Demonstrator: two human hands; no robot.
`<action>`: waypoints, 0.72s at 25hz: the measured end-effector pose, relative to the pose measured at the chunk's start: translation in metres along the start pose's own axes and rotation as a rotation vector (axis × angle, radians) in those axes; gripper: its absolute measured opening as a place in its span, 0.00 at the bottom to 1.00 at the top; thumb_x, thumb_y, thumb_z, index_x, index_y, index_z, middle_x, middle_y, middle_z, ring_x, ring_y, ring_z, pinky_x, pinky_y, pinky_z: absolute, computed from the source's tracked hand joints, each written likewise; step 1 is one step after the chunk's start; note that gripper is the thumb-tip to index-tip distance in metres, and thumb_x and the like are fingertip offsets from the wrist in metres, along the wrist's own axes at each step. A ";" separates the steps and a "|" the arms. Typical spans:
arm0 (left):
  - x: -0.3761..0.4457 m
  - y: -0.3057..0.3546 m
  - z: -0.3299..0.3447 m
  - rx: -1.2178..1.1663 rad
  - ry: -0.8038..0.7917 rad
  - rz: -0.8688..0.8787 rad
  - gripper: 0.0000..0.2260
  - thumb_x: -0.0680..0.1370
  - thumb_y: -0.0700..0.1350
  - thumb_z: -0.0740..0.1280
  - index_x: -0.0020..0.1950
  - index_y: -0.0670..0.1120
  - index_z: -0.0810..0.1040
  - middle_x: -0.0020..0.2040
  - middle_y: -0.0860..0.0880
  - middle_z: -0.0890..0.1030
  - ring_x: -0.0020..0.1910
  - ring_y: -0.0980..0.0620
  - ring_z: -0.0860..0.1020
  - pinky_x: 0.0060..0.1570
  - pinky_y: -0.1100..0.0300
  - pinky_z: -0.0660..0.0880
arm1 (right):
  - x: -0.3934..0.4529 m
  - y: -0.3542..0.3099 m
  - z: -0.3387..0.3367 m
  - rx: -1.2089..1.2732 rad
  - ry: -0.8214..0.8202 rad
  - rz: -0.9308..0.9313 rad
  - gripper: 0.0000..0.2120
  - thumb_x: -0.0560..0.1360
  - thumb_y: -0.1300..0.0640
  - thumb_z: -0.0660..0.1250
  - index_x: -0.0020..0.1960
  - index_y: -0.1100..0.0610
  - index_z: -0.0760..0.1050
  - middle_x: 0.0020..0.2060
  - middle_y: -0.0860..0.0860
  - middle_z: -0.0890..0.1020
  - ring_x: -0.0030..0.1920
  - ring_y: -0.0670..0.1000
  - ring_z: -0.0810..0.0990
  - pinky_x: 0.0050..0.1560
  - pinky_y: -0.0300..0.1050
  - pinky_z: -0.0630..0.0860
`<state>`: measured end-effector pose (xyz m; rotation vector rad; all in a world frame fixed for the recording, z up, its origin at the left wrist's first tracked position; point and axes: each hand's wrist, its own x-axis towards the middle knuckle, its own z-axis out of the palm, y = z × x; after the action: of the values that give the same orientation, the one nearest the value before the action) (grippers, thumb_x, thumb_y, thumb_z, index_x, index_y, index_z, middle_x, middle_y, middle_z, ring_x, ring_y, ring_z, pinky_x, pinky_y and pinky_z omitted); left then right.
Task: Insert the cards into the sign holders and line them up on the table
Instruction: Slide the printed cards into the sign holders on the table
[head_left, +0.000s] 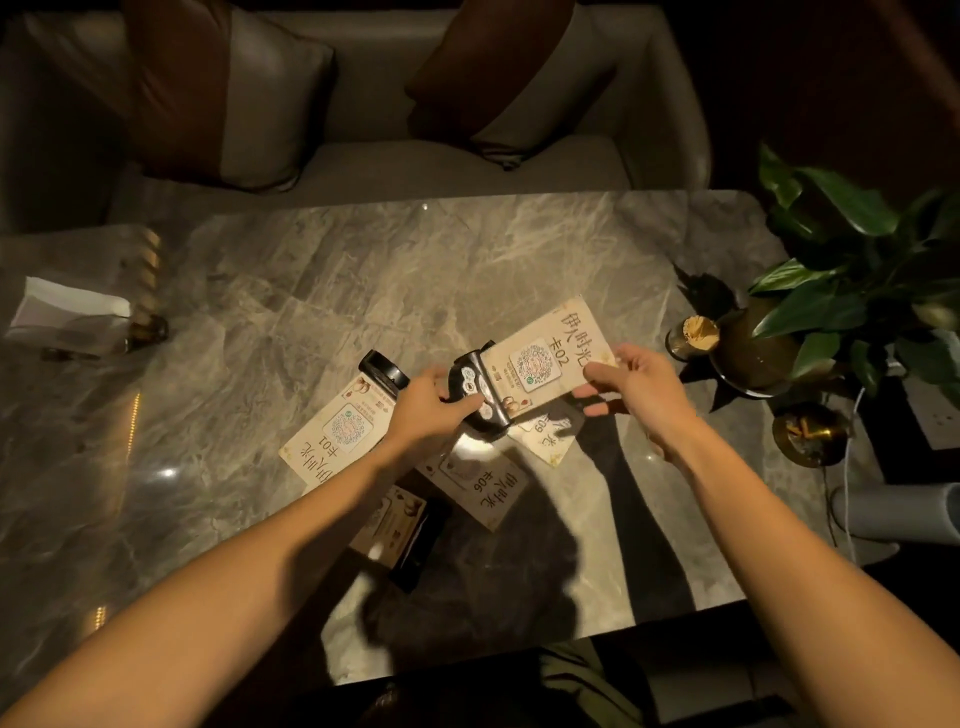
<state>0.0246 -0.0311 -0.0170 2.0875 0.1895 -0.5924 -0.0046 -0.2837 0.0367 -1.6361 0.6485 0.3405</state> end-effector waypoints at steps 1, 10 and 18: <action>0.008 0.009 0.001 0.016 0.029 0.013 0.24 0.72 0.54 0.74 0.65 0.47 0.75 0.52 0.52 0.81 0.49 0.54 0.81 0.49 0.57 0.79 | 0.008 -0.008 -0.007 -0.040 -0.007 -0.038 0.11 0.80 0.64 0.67 0.62 0.63 0.77 0.51 0.59 0.87 0.46 0.56 0.88 0.36 0.43 0.84; 0.075 0.104 0.046 -0.088 -0.135 0.286 0.25 0.80 0.46 0.66 0.77 0.48 0.66 0.71 0.48 0.73 0.66 0.51 0.74 0.63 0.54 0.74 | 0.067 -0.047 -0.059 -0.331 0.017 -0.246 0.06 0.80 0.61 0.67 0.51 0.63 0.81 0.45 0.55 0.87 0.44 0.53 0.87 0.44 0.53 0.86; 0.096 0.096 0.073 -0.141 -0.187 0.298 0.16 0.80 0.39 0.64 0.69 0.43 0.76 0.61 0.51 0.81 0.55 0.63 0.79 0.56 0.68 0.76 | 0.092 -0.028 -0.064 -0.491 0.043 -0.329 0.06 0.80 0.57 0.67 0.52 0.55 0.83 0.45 0.52 0.86 0.45 0.55 0.85 0.49 0.58 0.83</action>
<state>0.1178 -0.1538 -0.0245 1.8661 -0.1801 -0.5706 0.0759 -0.3649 0.0186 -2.1873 0.3271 0.2326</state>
